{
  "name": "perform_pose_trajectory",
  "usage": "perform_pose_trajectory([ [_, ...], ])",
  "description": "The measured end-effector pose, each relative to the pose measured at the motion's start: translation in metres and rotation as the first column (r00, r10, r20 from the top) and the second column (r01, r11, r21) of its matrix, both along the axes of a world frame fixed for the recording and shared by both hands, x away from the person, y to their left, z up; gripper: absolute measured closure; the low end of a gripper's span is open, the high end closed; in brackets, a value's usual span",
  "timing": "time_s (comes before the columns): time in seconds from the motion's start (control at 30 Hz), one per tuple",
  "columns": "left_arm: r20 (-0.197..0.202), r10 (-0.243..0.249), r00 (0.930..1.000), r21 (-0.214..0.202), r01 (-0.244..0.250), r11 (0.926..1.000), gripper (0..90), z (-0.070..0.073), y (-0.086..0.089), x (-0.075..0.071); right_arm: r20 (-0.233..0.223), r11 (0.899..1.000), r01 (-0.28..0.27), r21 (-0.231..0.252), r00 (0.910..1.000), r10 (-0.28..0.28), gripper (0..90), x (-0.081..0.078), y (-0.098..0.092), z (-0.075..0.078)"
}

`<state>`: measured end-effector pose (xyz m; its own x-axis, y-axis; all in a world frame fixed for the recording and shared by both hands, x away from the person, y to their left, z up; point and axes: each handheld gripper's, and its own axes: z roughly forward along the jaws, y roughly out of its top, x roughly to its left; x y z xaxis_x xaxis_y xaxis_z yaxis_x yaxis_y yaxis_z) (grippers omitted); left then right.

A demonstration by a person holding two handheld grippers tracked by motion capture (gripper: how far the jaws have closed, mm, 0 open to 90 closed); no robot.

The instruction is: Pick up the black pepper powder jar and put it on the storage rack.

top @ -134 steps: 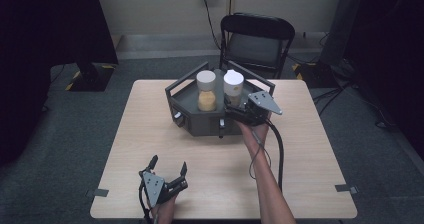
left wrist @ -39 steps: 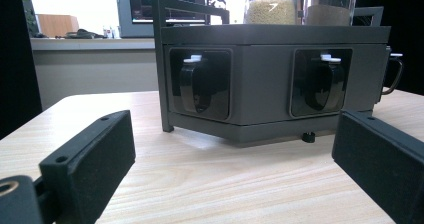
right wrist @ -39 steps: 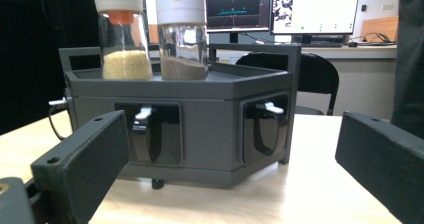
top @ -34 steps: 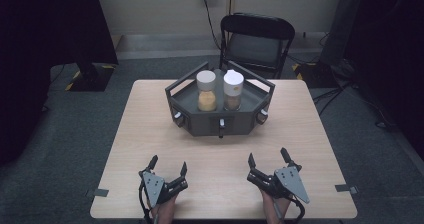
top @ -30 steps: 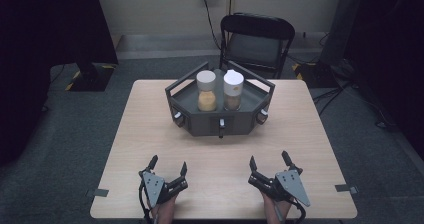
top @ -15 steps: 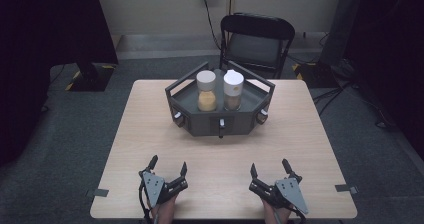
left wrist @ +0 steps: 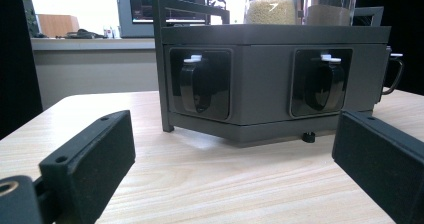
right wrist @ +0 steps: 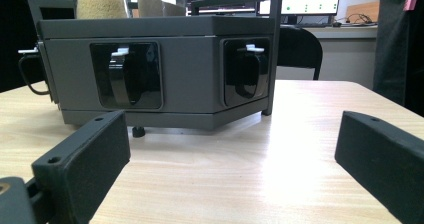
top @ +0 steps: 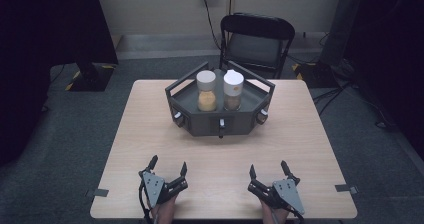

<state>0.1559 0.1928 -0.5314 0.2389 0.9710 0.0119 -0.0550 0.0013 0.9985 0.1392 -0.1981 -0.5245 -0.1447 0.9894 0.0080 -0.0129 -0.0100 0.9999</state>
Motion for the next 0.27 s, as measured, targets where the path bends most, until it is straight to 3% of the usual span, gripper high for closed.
perform_pose_trajectory([
  [0.27, -0.002, 0.001, 1.0, -0.001, -0.001, 1.0, 3.1, 0.0003, -0.0002, 0.0002, 0.005, 1.0, -0.001, 0.012, 1.0, 0.001, 0.1, 0.0, -0.0011, -0.0017],
])
